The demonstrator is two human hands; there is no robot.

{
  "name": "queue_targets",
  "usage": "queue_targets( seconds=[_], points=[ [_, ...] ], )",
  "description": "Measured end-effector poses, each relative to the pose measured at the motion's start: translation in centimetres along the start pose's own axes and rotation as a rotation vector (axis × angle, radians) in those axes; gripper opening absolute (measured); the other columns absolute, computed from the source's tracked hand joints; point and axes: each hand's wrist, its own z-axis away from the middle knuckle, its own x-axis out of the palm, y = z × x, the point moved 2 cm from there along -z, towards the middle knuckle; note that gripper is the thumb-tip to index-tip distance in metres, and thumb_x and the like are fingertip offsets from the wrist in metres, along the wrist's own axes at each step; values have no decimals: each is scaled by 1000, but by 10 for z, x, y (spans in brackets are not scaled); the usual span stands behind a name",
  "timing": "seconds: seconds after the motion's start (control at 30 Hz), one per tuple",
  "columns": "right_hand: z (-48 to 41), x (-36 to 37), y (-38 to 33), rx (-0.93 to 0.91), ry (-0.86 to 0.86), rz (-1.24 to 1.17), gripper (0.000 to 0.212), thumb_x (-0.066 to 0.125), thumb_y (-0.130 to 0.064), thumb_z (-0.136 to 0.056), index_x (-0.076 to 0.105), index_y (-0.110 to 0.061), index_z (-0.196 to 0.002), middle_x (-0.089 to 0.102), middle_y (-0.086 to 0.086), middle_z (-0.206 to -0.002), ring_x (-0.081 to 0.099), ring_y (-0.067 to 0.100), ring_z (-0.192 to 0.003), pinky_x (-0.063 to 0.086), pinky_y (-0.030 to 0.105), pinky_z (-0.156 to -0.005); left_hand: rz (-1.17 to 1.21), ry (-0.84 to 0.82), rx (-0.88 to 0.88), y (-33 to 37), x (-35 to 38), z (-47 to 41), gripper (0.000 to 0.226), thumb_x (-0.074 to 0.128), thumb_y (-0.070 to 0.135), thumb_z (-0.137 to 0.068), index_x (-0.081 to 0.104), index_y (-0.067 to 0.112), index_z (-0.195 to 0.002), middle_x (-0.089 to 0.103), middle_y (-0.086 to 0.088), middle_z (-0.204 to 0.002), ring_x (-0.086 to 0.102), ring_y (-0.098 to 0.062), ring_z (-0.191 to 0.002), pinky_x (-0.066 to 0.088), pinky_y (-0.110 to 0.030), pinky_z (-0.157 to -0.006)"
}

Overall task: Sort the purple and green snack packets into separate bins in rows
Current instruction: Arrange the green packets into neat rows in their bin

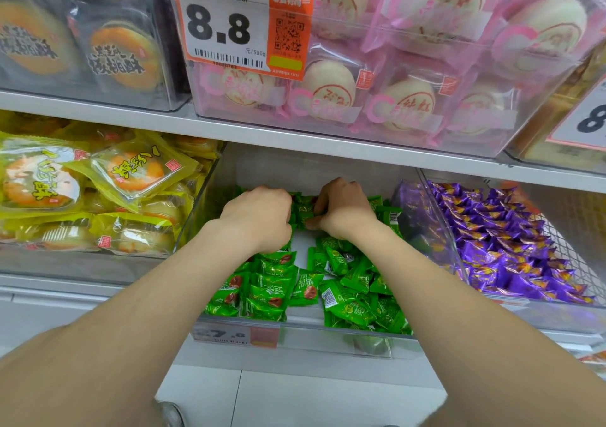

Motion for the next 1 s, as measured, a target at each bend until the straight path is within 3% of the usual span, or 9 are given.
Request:
queue_targets(
  seconds=[0.2,0.4,0.53,0.7,1.0],
  points=[
    [1,1,-1,-65,-21,-20,34,97,-36,-67,65,-36,-77,72,6,-107,68,23,-106,57,36,-97,-4,-10,-5,-1,1,-1,10,63,27,-93,65,21,-101,66,-3,-101,65,-27,-91,61,-46,-81],
    [1,2,-2,-81,-48,49,37,93,-34,-75,77,-25,-108,68,10,-119,61,30,-114,54,33,-93,-5,-10,-1,-1,2,-1,10,63,27,-92,65,21,-100,65,-3,-101,66,-28,-90,62,-46,-80],
    [5,-3,-4,-104,-18,100,46,94,-33,-72,69,-24,-110,68,9,-112,65,34,-108,58,41,-89,-6,-13,1,-1,1,-2,11,62,29,-92,65,21,-100,65,-3,-101,66,-28,-90,62,-46,-80],
    [12,-4,-3,-173,26,257,65,83,-49,-80,58,-30,-137,68,5,-125,62,33,-119,45,43,-101,-10,-16,-3,-1,1,-1,11,63,29,-92,66,20,-99,66,-3,-99,66,-28,-89,62,-46,-80],
    [9,-3,-5,-197,68,336,59,79,-54,-80,63,-35,-133,69,4,-122,61,32,-119,40,41,-102,-14,-19,-9,2,2,-1,13,63,30,-93,66,20,-100,65,-3,-101,66,-28,-90,62,-46,-81]
  ],
)
